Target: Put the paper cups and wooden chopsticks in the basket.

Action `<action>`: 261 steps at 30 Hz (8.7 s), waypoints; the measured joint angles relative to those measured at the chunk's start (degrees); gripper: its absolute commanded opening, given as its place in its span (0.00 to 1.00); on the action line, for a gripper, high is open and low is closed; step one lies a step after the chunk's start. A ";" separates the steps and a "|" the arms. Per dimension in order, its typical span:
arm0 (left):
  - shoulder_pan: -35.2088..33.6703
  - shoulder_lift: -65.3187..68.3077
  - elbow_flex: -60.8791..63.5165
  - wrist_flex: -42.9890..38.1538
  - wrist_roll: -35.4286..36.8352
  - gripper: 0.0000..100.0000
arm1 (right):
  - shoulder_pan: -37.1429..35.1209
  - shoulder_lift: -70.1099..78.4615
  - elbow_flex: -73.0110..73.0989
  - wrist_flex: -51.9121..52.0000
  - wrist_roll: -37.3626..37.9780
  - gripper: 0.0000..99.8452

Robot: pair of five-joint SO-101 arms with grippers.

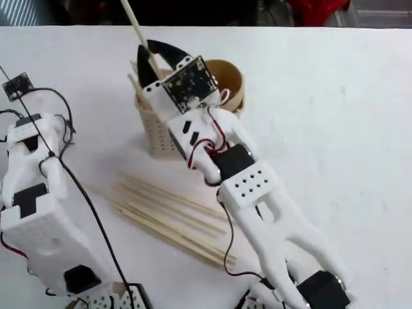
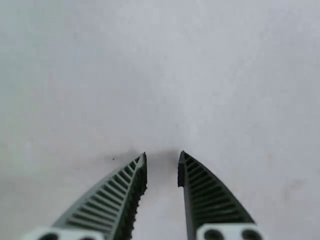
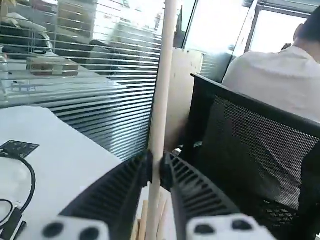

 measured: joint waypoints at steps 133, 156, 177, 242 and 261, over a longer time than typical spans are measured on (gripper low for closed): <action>0.00 0.00 0.00 0.00 0.00 0.12 | -8.53 -31.12 14.68 52.92 15.21 0.02; 0.00 0.00 0.00 0.00 0.00 0.12 | -6.77 6.42 -18.81 10.73 5.63 0.02; 0.00 0.00 0.00 0.00 0.00 0.12 | -2.46 5.27 -9.85 6.86 -0.88 0.15; 0.00 0.00 -0.18 1.49 0.00 0.12 | 0.09 24.18 9.67 52.66 25.32 0.18; 0.09 -28.92 -20.57 58.90 -59.43 0.09 | 18.20 -32.00 22.68 74.90 19.78 0.18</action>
